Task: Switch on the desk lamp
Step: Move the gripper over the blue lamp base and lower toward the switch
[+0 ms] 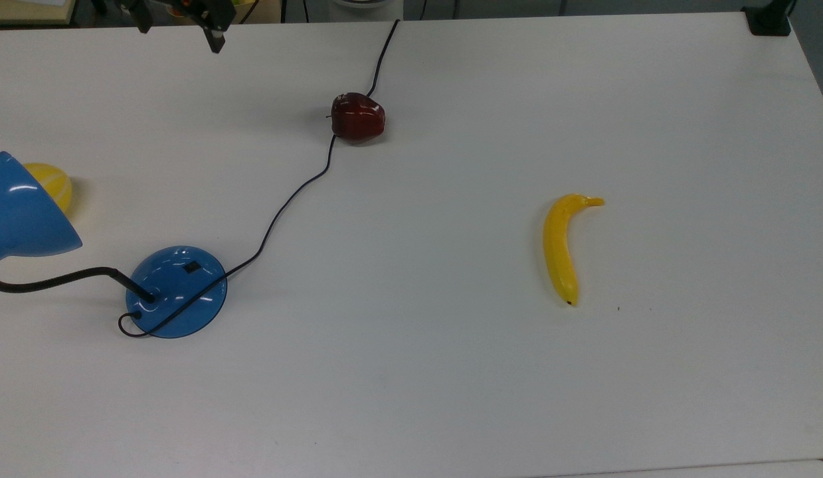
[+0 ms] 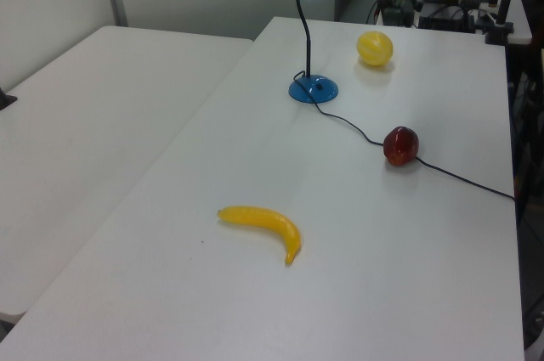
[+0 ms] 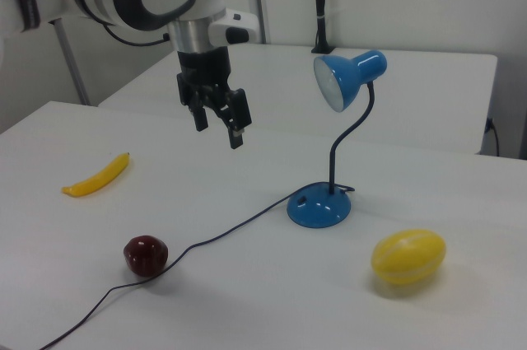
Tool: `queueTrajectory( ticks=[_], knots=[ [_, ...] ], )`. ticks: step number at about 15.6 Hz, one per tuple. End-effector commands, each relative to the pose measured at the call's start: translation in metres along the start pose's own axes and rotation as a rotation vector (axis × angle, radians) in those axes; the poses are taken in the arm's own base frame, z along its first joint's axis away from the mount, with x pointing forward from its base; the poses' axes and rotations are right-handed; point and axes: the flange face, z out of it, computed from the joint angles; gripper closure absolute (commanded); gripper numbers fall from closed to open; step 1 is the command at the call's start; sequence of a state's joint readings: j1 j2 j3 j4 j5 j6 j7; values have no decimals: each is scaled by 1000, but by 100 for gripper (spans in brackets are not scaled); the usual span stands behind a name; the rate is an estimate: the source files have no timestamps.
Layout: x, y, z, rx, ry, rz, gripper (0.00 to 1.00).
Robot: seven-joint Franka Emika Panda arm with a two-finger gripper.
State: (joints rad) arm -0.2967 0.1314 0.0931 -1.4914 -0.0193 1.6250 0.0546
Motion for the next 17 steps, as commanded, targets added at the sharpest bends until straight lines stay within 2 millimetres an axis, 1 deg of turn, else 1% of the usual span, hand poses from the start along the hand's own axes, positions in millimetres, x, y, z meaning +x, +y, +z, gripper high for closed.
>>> queueTrajectory(
  ticks=[1,2,3,5,7,8,9,12,14,15,16,17],
  knots=[
    [-11,-23,1,-1,-39,-42,0],
    [-9,-26,5,-3,-42,-47,0],
    [-5,-34,12,-2,-46,-59,0],
    [0,-41,15,-2,-19,-72,0],
    [-1,-44,19,0,-9,-73,0],
    [-1,-49,21,-2,-12,-83,6],
    [-1,-53,25,-3,-14,-88,17],
    [5,-54,42,2,21,-70,55],
    [18,-54,61,9,59,-22,80],
    [26,-50,72,13,78,10,90],
    [36,-41,83,12,101,40,99],
    [45,-33,93,14,126,60,100]
  ],
)
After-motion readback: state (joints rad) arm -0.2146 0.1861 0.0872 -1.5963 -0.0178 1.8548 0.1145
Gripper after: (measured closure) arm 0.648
